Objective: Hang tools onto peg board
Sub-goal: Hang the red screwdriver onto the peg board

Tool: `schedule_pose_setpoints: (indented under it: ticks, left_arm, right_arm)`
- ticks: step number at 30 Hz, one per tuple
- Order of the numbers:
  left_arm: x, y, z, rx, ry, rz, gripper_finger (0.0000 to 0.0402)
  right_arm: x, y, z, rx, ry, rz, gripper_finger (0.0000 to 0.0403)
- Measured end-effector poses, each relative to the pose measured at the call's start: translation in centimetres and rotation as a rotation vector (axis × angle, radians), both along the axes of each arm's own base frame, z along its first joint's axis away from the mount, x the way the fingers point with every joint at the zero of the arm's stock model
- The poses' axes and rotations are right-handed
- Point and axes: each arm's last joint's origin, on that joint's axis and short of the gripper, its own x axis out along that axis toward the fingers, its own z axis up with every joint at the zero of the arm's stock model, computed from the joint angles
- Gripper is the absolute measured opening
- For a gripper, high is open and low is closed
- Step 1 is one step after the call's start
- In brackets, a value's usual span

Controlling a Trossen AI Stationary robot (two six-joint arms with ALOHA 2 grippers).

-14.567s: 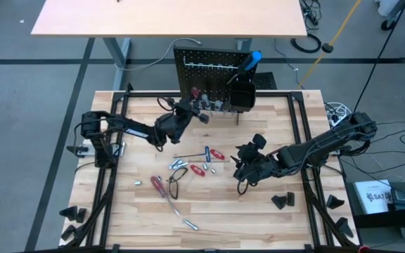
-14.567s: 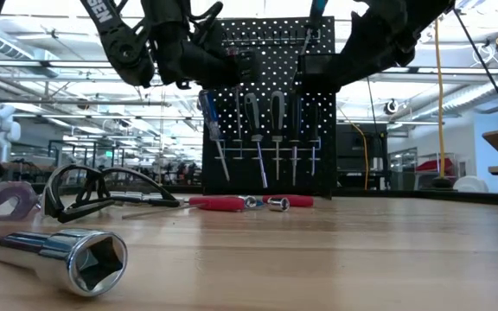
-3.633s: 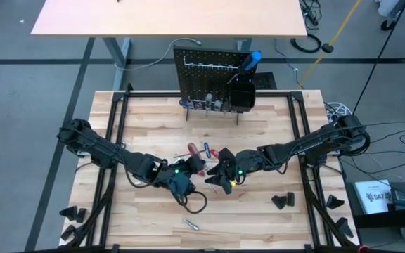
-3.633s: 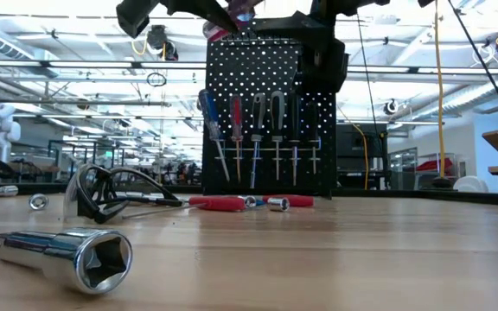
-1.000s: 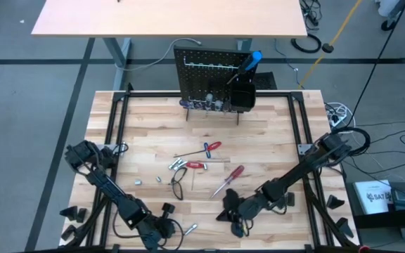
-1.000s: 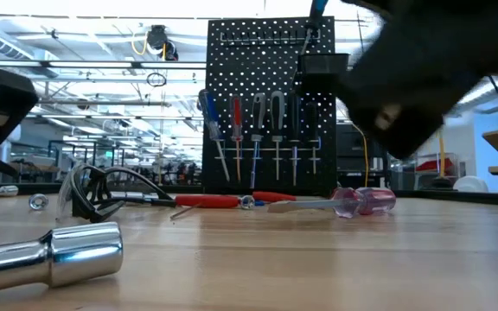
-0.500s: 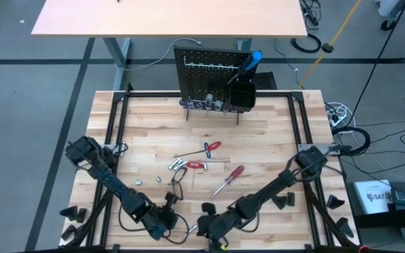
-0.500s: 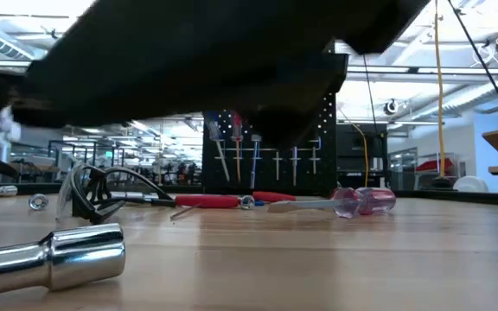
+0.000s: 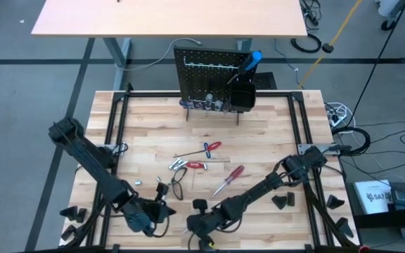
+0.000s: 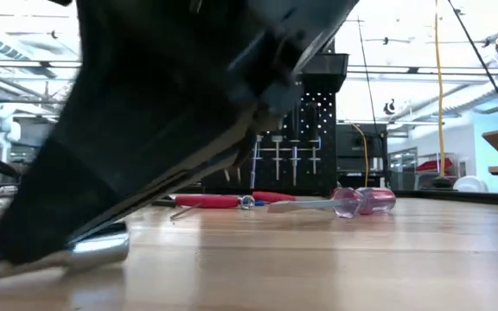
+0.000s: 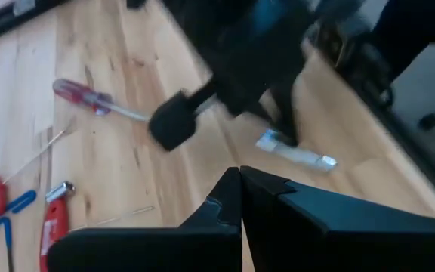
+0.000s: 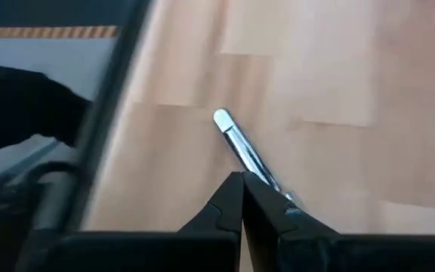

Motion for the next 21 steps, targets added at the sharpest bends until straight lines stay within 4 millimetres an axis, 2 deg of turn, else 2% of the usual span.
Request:
schedule_pose_setpoints:
  ticks: [3, 7, 9, 11, 14, 18, 21]
  left_arm:
    - [-0.4, 0.0, 0.7, -0.012, -0.022, -0.005, 0.0000]
    - [-0.5, 0.1, 1.0, -0.016, -0.031, -0.002, 0.0000]
    - [-0.4, 0.2, 0.9, -0.012, -0.029, 0.006, 0.0000]
    - [0.0, 0.4, 0.7, -0.009, -0.026, 0.021, 0.0000]
    - [1.2, 1.0, 1.0, -0.067, -0.084, 0.114, 0.0007]
    - [4.5, 3.2, 1.4, -0.370, -0.214, 0.452, 0.0021]
    - [7.2, 5.0, 0.7, -0.548, -0.203, 0.496, 0.0034]
  right_arm:
    - [0.1, -1.2, -0.3, -0.062, 0.034, -0.071, 0.0000]
    - [0.2, -2.0, 0.6, -0.156, -0.005, -0.090, 0.0000]
    - [0.2, -2.2, 2.2, -0.175, -0.042, -0.056, 0.0000]
    - [-0.8, -2.0, 4.6, -0.182, -0.039, -0.021, 0.0000]
    - [-3.6, -2.0, 7.0, -0.241, 0.077, -0.009, 0.0000]
    - [-8.2, -2.7, 9.2, -0.320, 0.156, -0.141, 0.0000]
    - [-12.2, -3.9, 10.8, -0.322, 0.123, -0.295, 0.0000]
